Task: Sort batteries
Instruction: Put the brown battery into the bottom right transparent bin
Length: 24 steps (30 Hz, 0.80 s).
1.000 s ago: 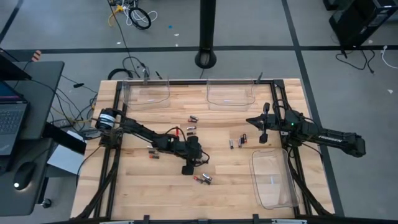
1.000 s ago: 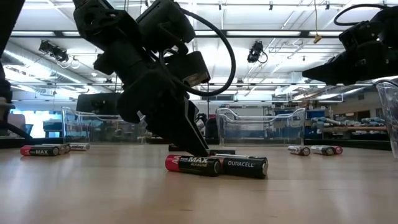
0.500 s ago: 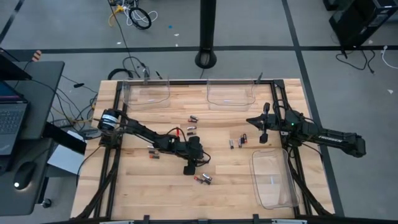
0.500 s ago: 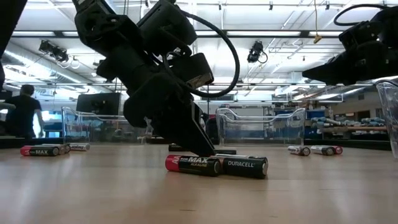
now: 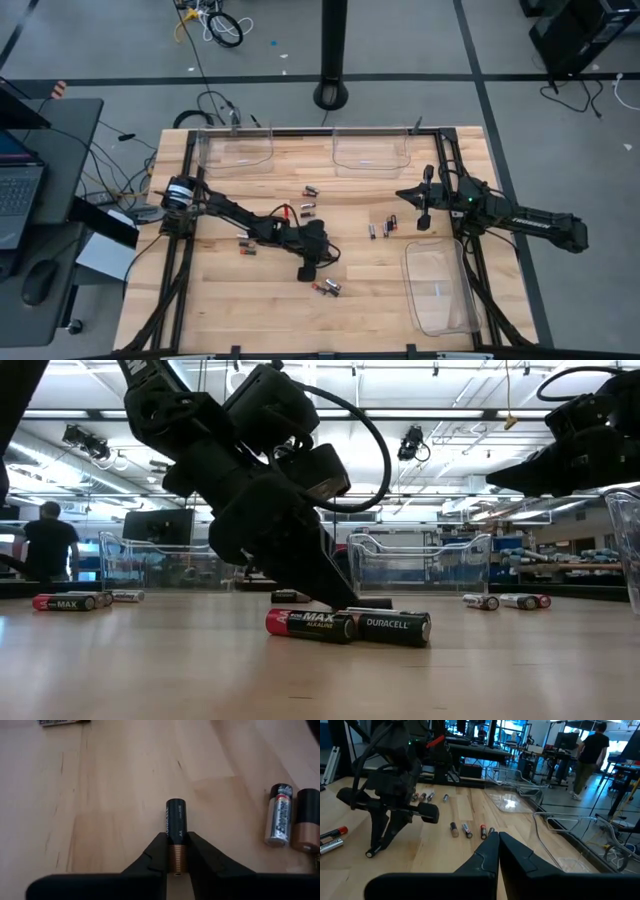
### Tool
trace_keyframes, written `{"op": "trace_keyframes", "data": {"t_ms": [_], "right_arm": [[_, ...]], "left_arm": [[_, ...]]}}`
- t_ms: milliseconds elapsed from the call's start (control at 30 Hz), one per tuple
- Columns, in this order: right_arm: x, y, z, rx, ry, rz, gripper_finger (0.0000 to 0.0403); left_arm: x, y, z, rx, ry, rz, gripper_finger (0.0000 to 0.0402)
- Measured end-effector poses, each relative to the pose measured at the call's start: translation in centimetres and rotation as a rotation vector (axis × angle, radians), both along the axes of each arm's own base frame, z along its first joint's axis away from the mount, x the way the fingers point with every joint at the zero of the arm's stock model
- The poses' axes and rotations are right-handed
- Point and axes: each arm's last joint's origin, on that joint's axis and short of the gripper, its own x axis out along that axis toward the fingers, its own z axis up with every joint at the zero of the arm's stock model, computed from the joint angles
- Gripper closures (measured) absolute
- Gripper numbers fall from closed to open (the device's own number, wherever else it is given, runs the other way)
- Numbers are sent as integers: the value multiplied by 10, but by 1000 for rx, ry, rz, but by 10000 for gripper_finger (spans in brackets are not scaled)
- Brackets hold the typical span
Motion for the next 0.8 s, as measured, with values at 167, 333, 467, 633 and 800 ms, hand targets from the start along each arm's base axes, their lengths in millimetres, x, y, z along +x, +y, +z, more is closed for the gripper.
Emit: {"op": "trace_keyframes", "data": {"t_ms": [167, 333, 467, 633, 800], "right_arm": [[0, 0, 0, 0, 0, 0, 380], [0, 0, 0, 0, 0, 0, 380], [0, 0, 0, 0, -1, 0, 380], [0, 0, 0, 0, 0, 0, 380], [0, 0, 0, -1, -2, 0, 380]], "left_arm": [[4, -1, 6, 11, -25, -17, 347], [22, -3, 32, 33, -132, -41, 346], [37, -5, 55, 42, -187, -76, 346], [49, -9, 76, 76, -239, -106, 346], [56, -10, 91, 75, -366, -137, 345]]}}
